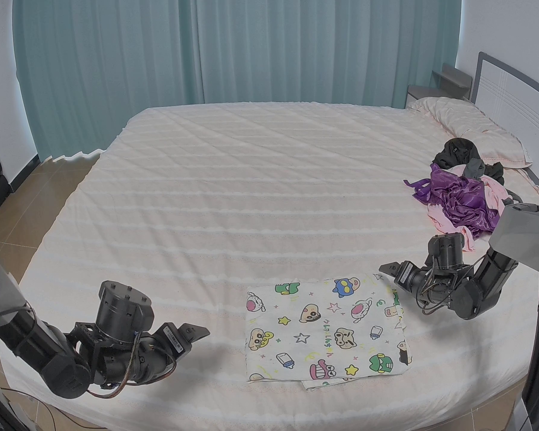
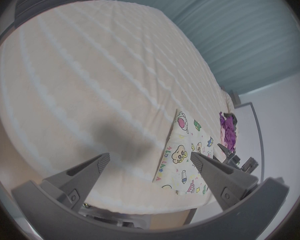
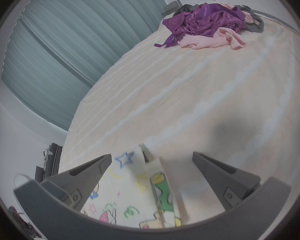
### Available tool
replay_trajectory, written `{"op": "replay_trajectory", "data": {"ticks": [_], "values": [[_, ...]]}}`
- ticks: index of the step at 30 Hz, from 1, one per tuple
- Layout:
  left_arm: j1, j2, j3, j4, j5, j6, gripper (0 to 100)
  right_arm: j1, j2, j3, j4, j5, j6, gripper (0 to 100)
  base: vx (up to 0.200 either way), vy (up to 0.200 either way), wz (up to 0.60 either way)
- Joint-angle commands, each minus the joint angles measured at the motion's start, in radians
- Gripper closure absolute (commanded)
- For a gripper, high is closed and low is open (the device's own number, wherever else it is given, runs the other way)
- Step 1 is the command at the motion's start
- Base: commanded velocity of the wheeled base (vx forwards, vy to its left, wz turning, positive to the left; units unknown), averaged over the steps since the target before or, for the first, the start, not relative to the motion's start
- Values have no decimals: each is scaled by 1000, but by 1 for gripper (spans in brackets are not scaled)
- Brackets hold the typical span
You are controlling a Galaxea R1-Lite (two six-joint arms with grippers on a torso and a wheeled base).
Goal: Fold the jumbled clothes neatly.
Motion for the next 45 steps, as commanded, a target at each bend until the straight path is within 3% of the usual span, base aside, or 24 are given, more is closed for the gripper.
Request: {"op": "replay_trajectory", "data": {"ticks": [1,5,12,17,22,28,45], "values": [[4,113,-105,-3,2,107,0,13,-68,120,-9,2,-6,0,0,0,0],[4,243,-223,-3,7,251,0,42,-74,236,-69,3,-11,0,0,0,0],[-20,389,-401,-3,-7,282,0,76,-33,361,-209,51,-33,0,0,0,0],[-34,478,-462,-35,-10,376,0,76,-17,391,-256,123,-52,0,0,0,0],[-45,513,-462,-112,-18,383,0,79,-6,387,-259,140,-86,0,0,0,0],[-69,519,-459,-159,-84,386,0,111,10,371,-261,138,-105,0,0,0,0],[-108,541,-473,-181,-87,388,0,157,32,339,-294,144,-79,0,0,0,0]]}}
